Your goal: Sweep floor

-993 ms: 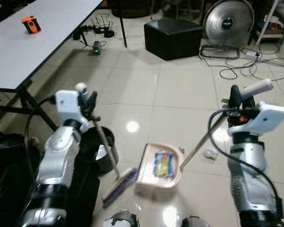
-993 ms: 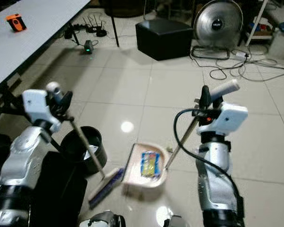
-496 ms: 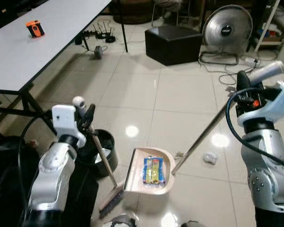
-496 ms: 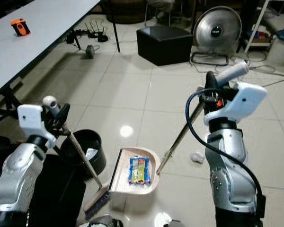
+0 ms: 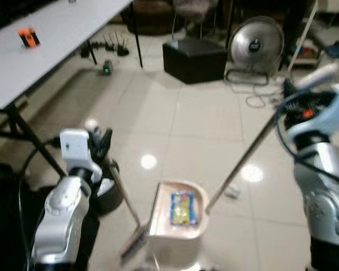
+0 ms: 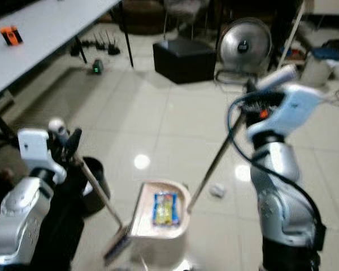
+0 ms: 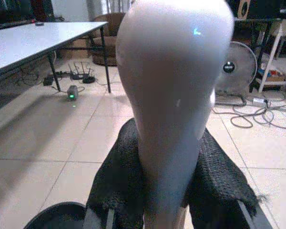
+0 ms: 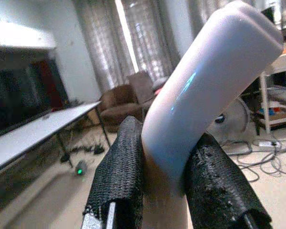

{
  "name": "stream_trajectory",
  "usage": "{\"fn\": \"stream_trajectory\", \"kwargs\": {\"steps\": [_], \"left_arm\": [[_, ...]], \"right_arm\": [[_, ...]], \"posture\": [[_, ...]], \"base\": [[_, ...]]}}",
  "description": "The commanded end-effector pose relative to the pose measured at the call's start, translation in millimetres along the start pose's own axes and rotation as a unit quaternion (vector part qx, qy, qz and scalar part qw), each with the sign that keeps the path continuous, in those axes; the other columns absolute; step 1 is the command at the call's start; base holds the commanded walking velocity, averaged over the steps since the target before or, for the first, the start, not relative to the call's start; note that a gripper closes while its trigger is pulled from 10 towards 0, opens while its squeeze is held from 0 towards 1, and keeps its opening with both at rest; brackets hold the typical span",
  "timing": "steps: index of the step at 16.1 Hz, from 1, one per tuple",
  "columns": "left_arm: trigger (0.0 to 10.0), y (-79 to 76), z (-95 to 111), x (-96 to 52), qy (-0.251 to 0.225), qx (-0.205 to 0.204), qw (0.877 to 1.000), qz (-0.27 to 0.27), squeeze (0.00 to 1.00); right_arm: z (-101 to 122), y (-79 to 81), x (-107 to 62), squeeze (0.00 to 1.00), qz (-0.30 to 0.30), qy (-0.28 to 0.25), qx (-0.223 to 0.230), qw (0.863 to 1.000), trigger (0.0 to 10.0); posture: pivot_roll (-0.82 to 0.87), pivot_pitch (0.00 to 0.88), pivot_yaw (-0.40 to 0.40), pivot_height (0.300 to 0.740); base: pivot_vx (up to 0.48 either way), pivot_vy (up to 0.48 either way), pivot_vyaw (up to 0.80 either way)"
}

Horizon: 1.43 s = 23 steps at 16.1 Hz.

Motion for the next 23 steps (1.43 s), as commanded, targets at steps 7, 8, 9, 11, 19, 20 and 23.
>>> {"fn": "stream_trajectory", "kwargs": {"steps": [7,8,9,11,19,20,23], "left_arm": [[10.0,-5.6,7.8,5.4,-0.005,0.007,1.0,-0.008,0.0],[10.0,-6.9,9.7,6.3,-0.01,0.01,1.0,-0.012,0.0],[10.0,-8.8,11.8,7.2,-0.014,0.027,0.999,-0.019,0.0],[10.0,-12.3,13.9,8.9,-0.017,0.031,0.999,-0.031,0.0],[10.0,-17.2,19.0,12.2,-0.032,0.021,0.998,-0.046,0.0],[10.0,-17.3,18.3,12.0,-0.031,0.019,0.998,-0.047,0.0],[10.0,-16.9,17.0,11.3,-0.029,0.017,0.998,-0.046,0.0]], "right_arm": [[17.9,5.9,2.8,0.0,0.005,-0.018,0.002,1.0,10.0],[19.3,5.0,2.8,0.0,0.001,-0.02,0.005,1.0,10.0],[20.5,4.0,2.8,0.0,-0.002,-0.022,0.006,1.0,10.0],[22.2,1.9,3.3,0.0,-0.01,-0.025,0.009,1.0,10.0],[25.4,-0.5,3.2,0.0,-0.022,-0.03,0.015,0.999,10.0],[25.0,-0.8,3.6,0.0,-0.023,-0.028,0.014,0.999,10.0],[26.0,-0.6,5.4,0.0,-0.021,-0.027,0.012,0.999,10.0]], "posture": [[0.04,0.0,0.101,0.74],[0.03,0.0,0.102,0.74],[0.03,0.0,0.103,0.74],[0.03,0.001,0.106,0.74],[0.03,0.002,0.111,0.74],[0.03,0.0,0.111,0.74],[0.02,0.0,0.109,0.74]], "base": [[0.0,-0.292,0.0],[0.0,0.0,0.0],[0.0,0.0,0.0],[0.0,0.0,0.0],[0.184,0.0,0.0],[0.3,0.0,0.0],[0.301,0.0,0.44]]}}
Point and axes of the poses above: a point about 5 cm out from each wrist's last joint towards the gripper, its own x axis pointing out of the wrist towards the gripper, its own z axis along the axis of the wrist's last joint, y = z × x, the point moved 1 cm from there along x, pointing out of the wrist towards the gripper, and after that the axes turned 9 degrees about x, right-handed, at the moved point
